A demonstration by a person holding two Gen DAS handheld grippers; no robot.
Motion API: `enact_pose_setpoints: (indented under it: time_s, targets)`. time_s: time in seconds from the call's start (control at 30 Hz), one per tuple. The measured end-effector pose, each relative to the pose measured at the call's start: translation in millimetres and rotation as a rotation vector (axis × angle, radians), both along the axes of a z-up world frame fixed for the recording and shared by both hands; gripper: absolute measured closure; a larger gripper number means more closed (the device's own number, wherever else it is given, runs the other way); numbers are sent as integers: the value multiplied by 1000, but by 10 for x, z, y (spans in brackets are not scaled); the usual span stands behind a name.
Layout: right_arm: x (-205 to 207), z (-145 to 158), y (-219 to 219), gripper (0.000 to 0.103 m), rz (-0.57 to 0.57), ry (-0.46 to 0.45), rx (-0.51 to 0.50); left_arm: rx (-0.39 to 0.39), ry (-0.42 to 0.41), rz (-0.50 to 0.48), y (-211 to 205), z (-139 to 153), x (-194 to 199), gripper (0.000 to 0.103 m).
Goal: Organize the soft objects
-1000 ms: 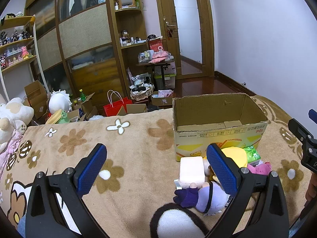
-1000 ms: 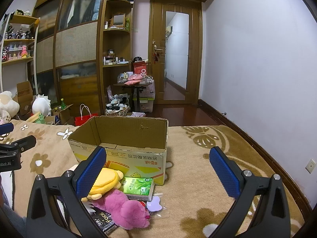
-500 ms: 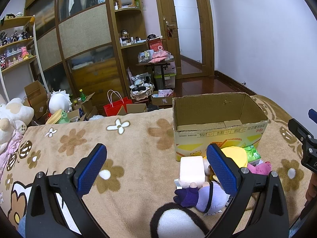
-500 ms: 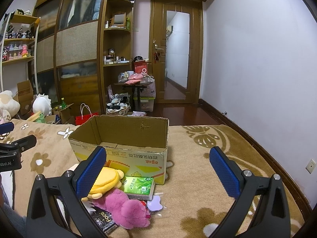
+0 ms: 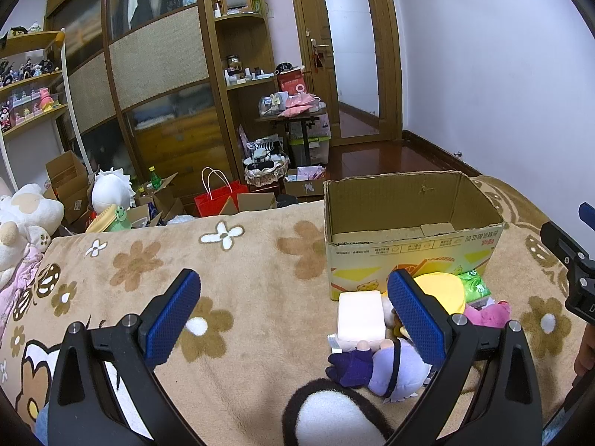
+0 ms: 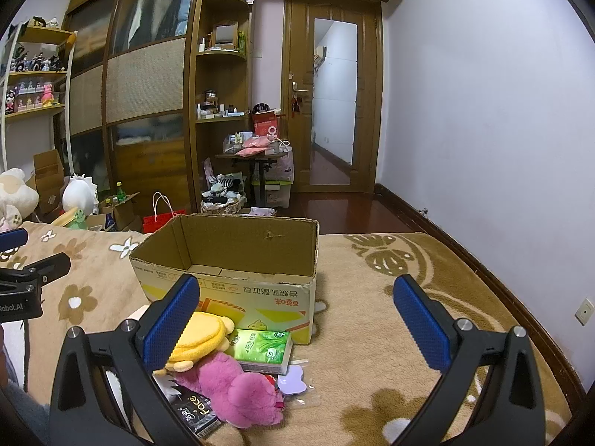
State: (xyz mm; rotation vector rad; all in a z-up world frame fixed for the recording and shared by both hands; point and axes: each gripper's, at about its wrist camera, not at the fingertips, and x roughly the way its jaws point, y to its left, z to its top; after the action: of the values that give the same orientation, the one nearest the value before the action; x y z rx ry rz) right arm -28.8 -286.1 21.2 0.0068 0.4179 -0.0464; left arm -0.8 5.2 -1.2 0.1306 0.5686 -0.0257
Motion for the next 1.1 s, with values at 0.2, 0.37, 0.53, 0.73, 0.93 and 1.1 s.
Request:
enact_pose_setpoints:
  time_s: [0.2,0.37,0.53,0.73,0.93,1.1]
  targets:
    - [3,1,-3,0,0,1,-2,2,9,-2,-5,-12,-12,3]
    - [-24,-31,30,0,7,5,0,9,29,-7,5,-44,-28,3]
    - [-13,-61,46,0,14,19,-1,12,60,-13,30,-83,31,3]
    - [1,-68,67,0,39,35,0,23,86,-23,-32,-93,99,3]
    - [31,-71,120,0,73,52,-8,23,113,-56,-71,-96,148,3]
    - [60,-88,207,0,113,76,-21,24,138,-100,-154,-88,238,3]
